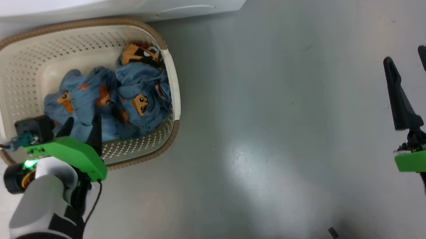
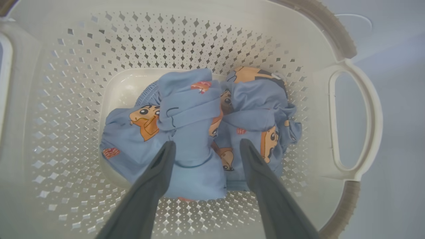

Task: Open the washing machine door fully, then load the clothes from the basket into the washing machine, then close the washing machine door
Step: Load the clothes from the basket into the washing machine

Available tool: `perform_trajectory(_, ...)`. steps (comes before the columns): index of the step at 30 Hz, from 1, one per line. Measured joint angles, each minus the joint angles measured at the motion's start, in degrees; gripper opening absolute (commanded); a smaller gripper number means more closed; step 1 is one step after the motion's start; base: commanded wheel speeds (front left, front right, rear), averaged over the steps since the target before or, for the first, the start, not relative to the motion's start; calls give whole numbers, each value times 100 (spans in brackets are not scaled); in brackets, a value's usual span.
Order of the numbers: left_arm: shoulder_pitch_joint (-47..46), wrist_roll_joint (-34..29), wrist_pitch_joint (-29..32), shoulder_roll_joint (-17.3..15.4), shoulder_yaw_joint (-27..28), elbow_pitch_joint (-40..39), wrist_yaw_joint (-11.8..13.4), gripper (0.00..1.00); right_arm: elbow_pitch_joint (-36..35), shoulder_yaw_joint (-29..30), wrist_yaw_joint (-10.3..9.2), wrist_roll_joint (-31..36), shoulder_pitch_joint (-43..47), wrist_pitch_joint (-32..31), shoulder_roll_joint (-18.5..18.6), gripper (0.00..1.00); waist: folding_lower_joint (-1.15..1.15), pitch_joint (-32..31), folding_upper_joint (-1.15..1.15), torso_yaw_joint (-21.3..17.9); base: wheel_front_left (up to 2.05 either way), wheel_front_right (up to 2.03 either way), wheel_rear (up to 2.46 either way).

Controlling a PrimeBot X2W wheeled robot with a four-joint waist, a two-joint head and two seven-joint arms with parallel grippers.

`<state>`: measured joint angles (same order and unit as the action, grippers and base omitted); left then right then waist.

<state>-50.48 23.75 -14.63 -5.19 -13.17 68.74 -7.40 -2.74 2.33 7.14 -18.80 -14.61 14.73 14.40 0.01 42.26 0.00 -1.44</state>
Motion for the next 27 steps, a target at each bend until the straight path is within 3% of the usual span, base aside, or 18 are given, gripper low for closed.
perform_trajectory(23, -648, 455, 60, -260, -537, 398, 0, 100, -346, -62, 0, 0, -314, 0, 23, 100, 0, 744, 0, -218, 0, 0, 0)
perform_trajectory(24, -654, 486, 60, -256, -577, 407, 0, 90, -345, -65, 0, 0, -314, 0, 23, 100, 0, 738, 0, -219, 0, 0, 0)
perform_trajectory(25, -664, 502, 60, -256, -613, 413, 0, 45, -345, -71, 0, 0, -314, 0, 23, 100, 0, 728, 0, -219, 0, 0, 0)
perform_trajectory(26, -681, 533, 60, -258, -642, 419, 0, 9, -345, -78, 0, 0, -314, 0, 23, 100, -1, 719, 0, -219, 0, 0, 0)
perform_trajectory(27, -698, 560, 60, -260, -665, 421, 0, 0, -344, -80, 0, 0, -314, 0, 23, 100, -1, 707, 0, -218, 0, 0, 0)
